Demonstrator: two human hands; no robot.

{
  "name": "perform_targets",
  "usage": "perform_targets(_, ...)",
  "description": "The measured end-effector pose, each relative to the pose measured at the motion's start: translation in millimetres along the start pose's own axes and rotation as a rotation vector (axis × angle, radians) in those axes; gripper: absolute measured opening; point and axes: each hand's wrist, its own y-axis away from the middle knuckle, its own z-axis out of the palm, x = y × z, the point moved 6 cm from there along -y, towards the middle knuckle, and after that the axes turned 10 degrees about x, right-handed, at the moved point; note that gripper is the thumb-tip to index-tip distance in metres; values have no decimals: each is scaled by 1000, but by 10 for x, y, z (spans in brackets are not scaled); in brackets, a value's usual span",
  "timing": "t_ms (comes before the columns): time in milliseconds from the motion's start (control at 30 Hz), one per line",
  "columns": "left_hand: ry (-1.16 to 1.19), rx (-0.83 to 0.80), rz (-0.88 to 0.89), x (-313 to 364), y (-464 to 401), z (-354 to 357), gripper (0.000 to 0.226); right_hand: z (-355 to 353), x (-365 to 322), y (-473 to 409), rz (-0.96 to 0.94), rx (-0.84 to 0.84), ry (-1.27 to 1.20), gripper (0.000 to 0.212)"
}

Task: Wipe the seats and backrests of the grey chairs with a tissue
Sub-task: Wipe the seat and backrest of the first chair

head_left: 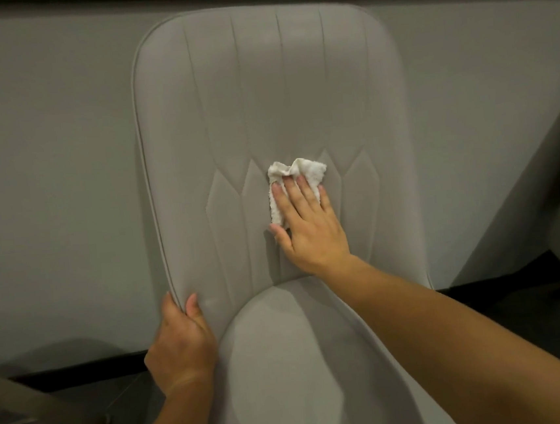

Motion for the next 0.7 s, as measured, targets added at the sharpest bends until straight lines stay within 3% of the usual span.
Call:
perform_targets(200, 5, 12, 0, -16, -7, 5, 72, -73, 155, -283, -85, 17, 65, 72)
perform_targets(433, -12, 11, 5, -22, -17, 50, 71, -481, -275, -1368, -257, 238, 39, 70)
perform_targets(533, -17, 9, 7, -29, -15, 65, 69, -466, -434, -1423, -153, 256, -14, 69)
perform_targets(700, -14, 16, 26, -24, -16, 52, 70, -92, -655, -640, -42, 130, -170, 69)
